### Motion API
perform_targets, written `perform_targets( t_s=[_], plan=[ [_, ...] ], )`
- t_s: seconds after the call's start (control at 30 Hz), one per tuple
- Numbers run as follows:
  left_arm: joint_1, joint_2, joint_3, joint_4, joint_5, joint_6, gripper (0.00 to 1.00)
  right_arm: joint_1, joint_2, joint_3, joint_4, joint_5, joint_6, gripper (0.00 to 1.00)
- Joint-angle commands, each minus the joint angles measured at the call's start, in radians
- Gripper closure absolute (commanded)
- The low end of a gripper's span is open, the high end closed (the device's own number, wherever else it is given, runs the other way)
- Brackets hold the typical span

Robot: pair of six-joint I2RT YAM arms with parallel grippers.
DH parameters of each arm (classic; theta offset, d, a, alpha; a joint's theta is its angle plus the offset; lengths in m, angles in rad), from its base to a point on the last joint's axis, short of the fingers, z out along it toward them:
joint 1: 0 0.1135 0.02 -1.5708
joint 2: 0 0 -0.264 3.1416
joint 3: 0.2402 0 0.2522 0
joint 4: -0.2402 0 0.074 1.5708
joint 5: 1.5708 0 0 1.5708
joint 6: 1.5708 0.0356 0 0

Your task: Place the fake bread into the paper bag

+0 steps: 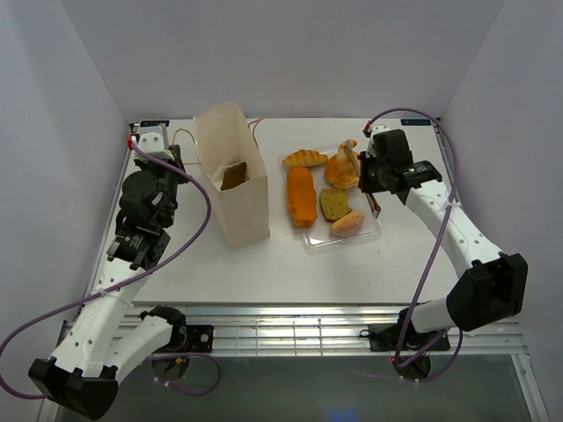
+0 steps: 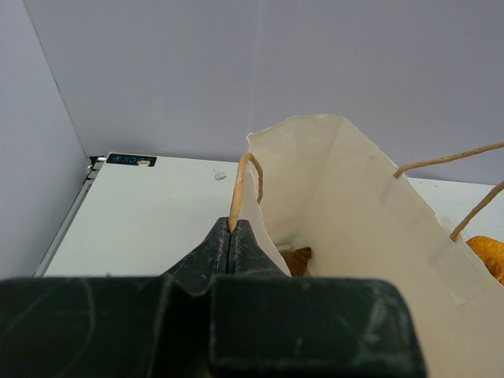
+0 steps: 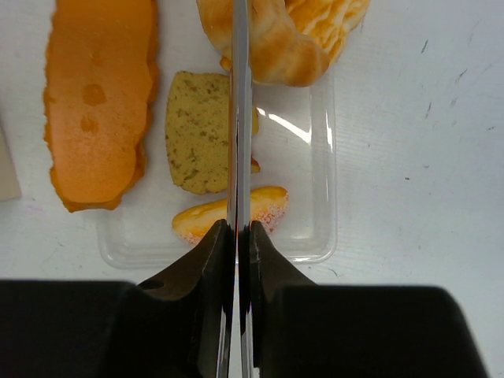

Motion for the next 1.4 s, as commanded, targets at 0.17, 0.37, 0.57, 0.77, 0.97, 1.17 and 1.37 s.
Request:
perform_targets(
  t_s=[0.17, 0.37, 0.57, 0.77, 0.97, 1.17, 1.37],
  plan=[
    [0.004, -0.028, -0.001, 0.004, -0.003, -0.005, 1.00, 0.032, -0.148, 0.315, -0.028, -0.153, -0.012, 0.92],
    [0.004, -0.028, -0.002, 0.007, -0.002, -0.008, 1.00, 0.136, -0.128, 0.547, 0.010, -0.291, -0.014, 0.92],
    [0.004, -0.023, -0.002, 0.005, 0.000, -0.008, 1.00, 0.311, -0.060, 0.659, 0.110, -0.397, -0.001, 0.92],
    [0.004, -0.025, -0.002, 0.005, -0.003, -0.008, 1.00, 0.433, 0.007, 0.603, 0.159, -0.351, 0.003, 0.92],
    [0.004, -0.028, -0.002, 0.008, 0.010, -0.007, 1.00, 0.482, 0.027, 0.479, 0.232, -0.328, 0.020, 0.92],
    [0.004, -0.029, -0.001, 0.005, 0.007, -0.005, 1.00, 0.488, 0.020, 0.439, 0.231, -0.325, 0.017, 0.58],
    [0.004, -0.026, 0.001, 0.002, 0.006, -0.007, 1.00, 0.486, 0.000, 0.451, 0.223, -0.307, 0.014, 0.54]
  ],
)
